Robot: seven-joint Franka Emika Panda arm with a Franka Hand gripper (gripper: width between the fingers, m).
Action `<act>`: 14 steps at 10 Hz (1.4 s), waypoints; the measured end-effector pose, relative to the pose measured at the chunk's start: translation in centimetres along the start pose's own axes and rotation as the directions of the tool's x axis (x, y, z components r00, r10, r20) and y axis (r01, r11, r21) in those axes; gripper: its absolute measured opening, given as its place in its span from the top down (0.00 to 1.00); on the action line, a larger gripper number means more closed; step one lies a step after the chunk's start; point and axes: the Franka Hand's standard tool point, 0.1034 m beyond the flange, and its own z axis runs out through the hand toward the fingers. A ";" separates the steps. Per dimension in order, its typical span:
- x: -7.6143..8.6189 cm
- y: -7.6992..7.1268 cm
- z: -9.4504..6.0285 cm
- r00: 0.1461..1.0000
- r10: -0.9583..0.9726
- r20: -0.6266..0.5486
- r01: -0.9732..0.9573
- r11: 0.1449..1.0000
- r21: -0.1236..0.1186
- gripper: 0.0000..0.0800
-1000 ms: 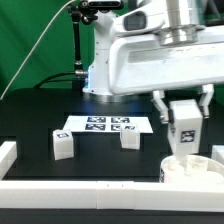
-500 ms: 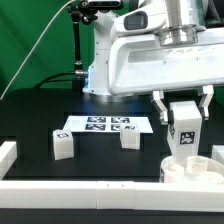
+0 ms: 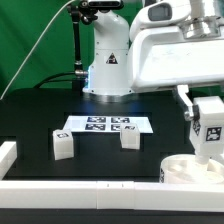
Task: Assemble stool
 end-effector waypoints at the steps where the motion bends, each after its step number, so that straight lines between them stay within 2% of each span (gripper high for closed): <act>1: 0.0 0.0 0.0 1.000 0.000 0.000 0.000 1.000 0.000 0.58; 2: 0.0 -0.1 0.1 1.000 -0.002 0.001 0.002 1.000 0.001 0.58; 3: -0.1 -0.9 0.5 1.000 -0.017 0.001 0.017 1.000 0.006 0.58; 5: 0.9 -1.8 1.4 1.000 -0.028 -0.009 0.028 0.999 0.016 0.58; 9: 0.9 -1.8 1.8 0.999 -0.030 -0.011 0.030 0.999 0.016 0.58; 14: -0.9 -1.3 2.1 1.000 -0.026 -0.017 0.026 1.000 0.003 0.58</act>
Offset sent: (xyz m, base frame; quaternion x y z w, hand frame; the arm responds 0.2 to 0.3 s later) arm 0.0262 0.0238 -0.0052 -0.0046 0.0175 -0.0568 0.9982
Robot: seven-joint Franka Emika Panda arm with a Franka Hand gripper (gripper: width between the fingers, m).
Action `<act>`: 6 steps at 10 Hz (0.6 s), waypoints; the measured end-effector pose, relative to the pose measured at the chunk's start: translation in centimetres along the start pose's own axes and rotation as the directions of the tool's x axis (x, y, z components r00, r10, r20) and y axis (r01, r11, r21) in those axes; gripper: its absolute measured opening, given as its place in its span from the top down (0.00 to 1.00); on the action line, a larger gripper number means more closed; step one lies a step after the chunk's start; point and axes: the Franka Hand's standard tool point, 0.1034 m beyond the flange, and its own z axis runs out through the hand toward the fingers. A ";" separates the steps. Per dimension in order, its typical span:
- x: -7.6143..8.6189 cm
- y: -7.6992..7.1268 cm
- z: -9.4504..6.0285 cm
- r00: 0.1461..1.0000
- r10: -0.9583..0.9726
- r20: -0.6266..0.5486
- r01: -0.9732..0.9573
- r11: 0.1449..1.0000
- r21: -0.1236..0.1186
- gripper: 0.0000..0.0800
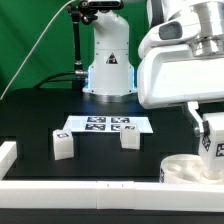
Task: Assemble stool
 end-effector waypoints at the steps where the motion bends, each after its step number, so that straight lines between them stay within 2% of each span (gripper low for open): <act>1: 0.0 0.1 0.0 1.000 0.001 0.001 -0.001 1.000 0.000 0.58; 6: -0.4 -0.2 0.7 1.000 -0.001 -0.020 0.001 1.000 -0.005 0.58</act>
Offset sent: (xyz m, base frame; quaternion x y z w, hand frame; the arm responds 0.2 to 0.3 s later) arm 0.0007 0.0030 -0.0064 -0.0010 0.0131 0.0062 0.9999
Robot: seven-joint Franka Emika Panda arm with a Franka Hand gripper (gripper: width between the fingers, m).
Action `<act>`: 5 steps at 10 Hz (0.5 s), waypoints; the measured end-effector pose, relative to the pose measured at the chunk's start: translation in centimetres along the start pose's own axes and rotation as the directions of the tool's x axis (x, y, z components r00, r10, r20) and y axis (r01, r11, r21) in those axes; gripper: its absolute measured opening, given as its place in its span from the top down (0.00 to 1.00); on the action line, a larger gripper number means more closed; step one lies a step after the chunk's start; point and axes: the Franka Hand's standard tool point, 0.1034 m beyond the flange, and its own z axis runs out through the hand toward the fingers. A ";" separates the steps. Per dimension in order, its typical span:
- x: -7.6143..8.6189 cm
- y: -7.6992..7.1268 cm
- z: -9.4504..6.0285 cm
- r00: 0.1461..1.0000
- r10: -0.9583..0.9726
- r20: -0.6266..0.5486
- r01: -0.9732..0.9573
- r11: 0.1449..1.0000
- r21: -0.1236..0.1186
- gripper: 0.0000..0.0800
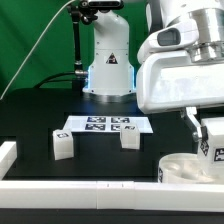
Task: Assemble stool
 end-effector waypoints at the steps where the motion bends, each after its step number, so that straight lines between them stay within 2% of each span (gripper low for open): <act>1: 0.0 0.1 0.0 1.000 0.000 -0.027 0.000 1.000 -0.007 0.58; 5: 0.0 0.1 0.0 0.999 -0.001 -0.046 0.001 1.000 -0.011 0.58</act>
Offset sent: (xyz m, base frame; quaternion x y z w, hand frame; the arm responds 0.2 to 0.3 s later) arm 0.0000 0.0000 0.0000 0.0000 0.0000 0.0000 1.0000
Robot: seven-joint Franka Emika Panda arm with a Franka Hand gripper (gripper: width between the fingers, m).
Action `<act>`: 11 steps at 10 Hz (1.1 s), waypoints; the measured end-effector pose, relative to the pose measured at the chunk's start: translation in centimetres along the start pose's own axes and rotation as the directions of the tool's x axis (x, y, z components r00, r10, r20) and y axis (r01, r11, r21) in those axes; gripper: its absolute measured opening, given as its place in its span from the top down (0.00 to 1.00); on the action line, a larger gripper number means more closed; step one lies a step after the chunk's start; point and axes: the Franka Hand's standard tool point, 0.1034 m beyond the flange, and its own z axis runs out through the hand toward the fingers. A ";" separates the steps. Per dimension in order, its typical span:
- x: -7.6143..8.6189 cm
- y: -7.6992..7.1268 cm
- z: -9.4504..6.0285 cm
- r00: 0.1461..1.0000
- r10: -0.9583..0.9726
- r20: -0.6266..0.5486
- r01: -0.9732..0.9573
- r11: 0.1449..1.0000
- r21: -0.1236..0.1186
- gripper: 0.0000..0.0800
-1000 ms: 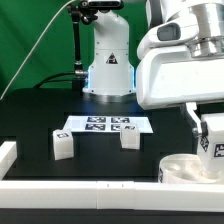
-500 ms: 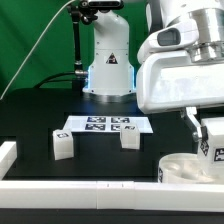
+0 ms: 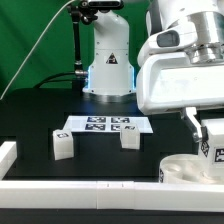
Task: Assemble stool
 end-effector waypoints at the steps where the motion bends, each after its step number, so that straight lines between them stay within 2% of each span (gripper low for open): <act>1: 0.0 0.0 0.0 1.000 0.000 -0.002 0.000 1.000 -0.001 0.58; 4: -0.4 0.1 -0.1 0.995 0.001 -0.096 -0.003 1.000 -0.023 0.58; 10: -0.7 0.0 0.1 0.997 -0.002 -0.079 0.000 1.000 -0.019 0.58; 11: -0.6 0.0 0.0 0.997 -0.001 -0.076 0.000 1.000 -0.018 0.37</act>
Offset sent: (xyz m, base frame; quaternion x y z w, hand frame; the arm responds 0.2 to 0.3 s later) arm -0.0213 0.0038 -0.0203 0.0156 0.0278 0.0470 0.9984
